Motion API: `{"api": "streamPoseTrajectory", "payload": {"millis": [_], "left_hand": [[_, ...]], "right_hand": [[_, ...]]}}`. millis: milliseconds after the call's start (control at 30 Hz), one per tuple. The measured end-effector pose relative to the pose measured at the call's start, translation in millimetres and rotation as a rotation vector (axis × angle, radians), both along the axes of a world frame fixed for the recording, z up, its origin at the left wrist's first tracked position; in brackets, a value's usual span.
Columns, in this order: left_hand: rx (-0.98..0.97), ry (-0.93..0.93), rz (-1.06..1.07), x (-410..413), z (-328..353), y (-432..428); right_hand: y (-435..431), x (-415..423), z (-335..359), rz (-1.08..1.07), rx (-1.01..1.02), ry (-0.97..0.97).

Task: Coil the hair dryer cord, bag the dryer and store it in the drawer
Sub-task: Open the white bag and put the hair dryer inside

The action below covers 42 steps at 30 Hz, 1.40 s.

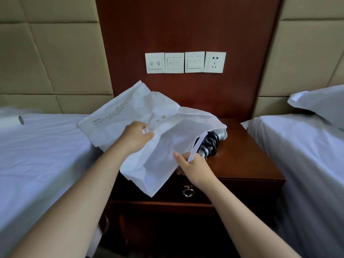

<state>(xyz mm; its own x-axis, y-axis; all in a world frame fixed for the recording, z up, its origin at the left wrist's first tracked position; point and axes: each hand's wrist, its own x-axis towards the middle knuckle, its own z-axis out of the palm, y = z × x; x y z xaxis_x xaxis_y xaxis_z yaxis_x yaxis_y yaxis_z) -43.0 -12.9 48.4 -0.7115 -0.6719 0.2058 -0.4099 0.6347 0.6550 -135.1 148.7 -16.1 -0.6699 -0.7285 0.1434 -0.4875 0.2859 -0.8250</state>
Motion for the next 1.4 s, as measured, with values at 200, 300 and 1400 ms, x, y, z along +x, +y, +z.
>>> {"api": "streamPoseTrajectory", "payload": {"millis": [200,300,1400], "left_hand": [[0.072,0.035,-0.096,39.4,59.2,-2.7],[0.069,0.106,-0.106,48.0,87.4,9.5],[-0.12,0.235,-0.381,75.8,135.9,9.4]], "right_hand": [[4.8,4.7,11.2,-0.051,-0.023,-0.031],[14.3,21.4,29.1,-0.309,-0.305,0.127],[-113.4,49.0,105.7,0.463,-0.895,-1.102]]}}
